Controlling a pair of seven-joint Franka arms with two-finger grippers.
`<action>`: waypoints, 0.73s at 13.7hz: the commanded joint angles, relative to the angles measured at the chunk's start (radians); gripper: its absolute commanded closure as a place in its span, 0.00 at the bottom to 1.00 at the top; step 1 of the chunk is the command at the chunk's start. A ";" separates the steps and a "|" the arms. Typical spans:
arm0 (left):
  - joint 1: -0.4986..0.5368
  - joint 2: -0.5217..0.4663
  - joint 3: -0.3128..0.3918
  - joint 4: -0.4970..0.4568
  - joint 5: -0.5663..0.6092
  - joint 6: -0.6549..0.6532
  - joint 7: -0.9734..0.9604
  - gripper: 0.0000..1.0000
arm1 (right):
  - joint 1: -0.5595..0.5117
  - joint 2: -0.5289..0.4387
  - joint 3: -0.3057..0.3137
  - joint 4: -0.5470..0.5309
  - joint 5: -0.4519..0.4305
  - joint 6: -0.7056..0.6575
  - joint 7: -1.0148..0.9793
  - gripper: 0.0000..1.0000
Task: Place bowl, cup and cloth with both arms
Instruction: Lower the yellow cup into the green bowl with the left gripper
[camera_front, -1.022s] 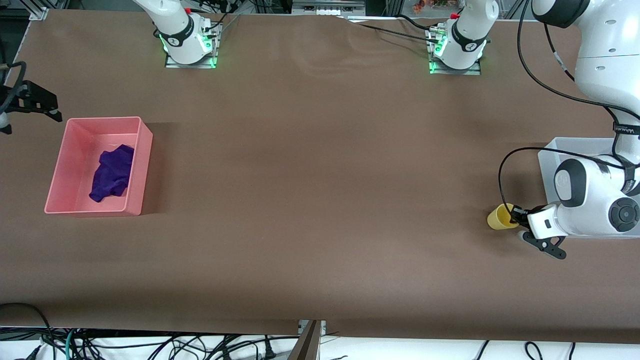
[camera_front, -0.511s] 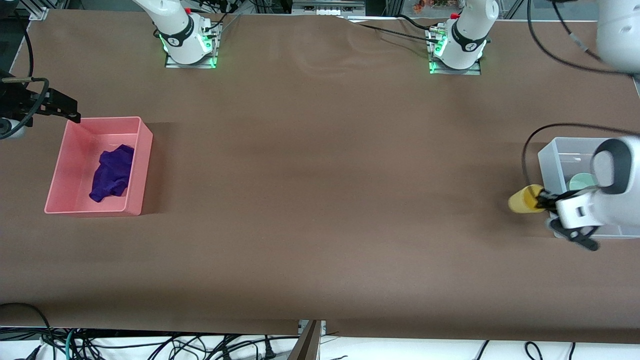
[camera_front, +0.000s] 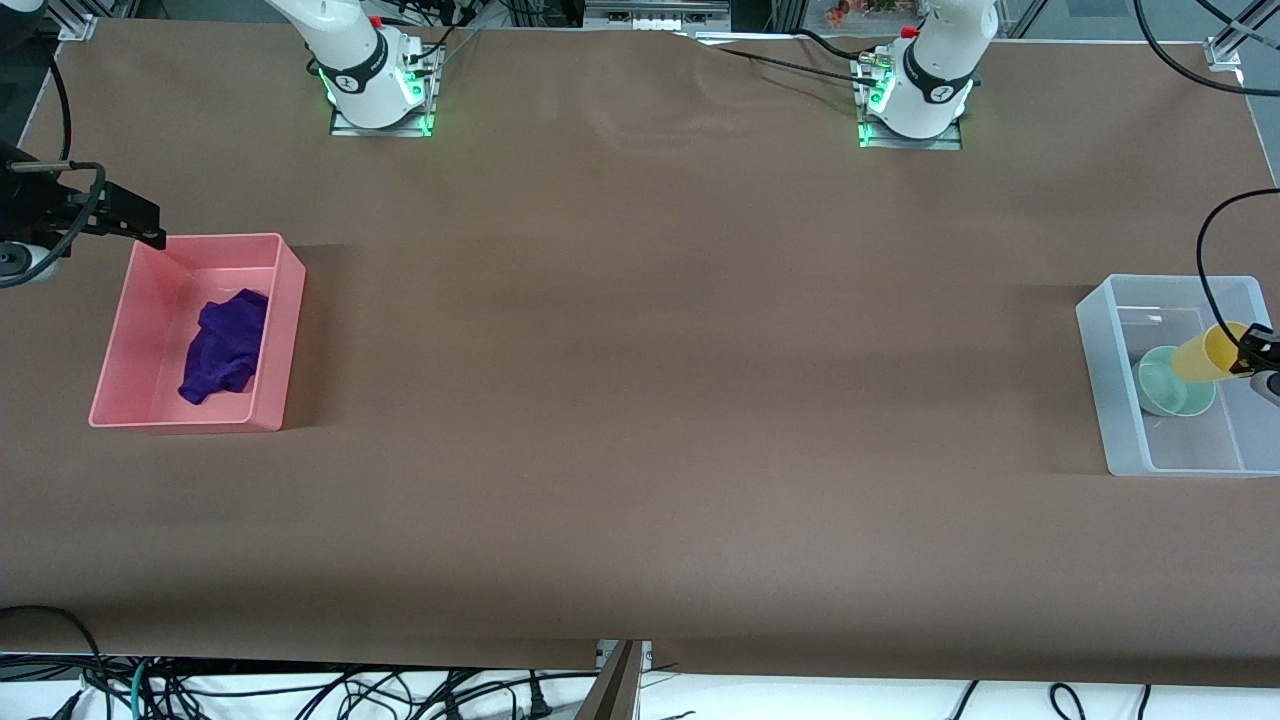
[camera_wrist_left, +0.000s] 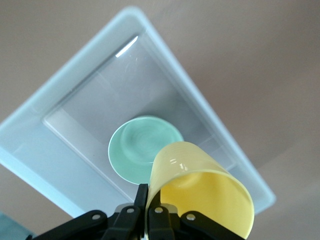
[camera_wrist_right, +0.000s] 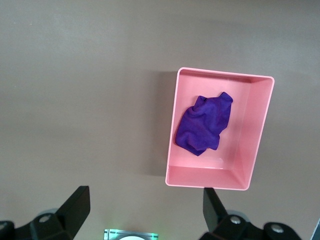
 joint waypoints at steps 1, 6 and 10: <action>0.043 0.053 -0.014 -0.023 0.019 0.092 0.069 1.00 | -0.014 -0.002 0.006 0.004 0.000 -0.007 0.009 0.00; 0.085 0.106 -0.019 -0.028 0.006 0.160 0.086 0.88 | -0.011 0.000 0.007 0.004 -0.001 -0.004 0.011 0.00; 0.074 0.087 -0.028 -0.025 -0.027 0.143 0.085 0.00 | -0.012 0.000 0.006 0.004 -0.001 -0.004 0.011 0.00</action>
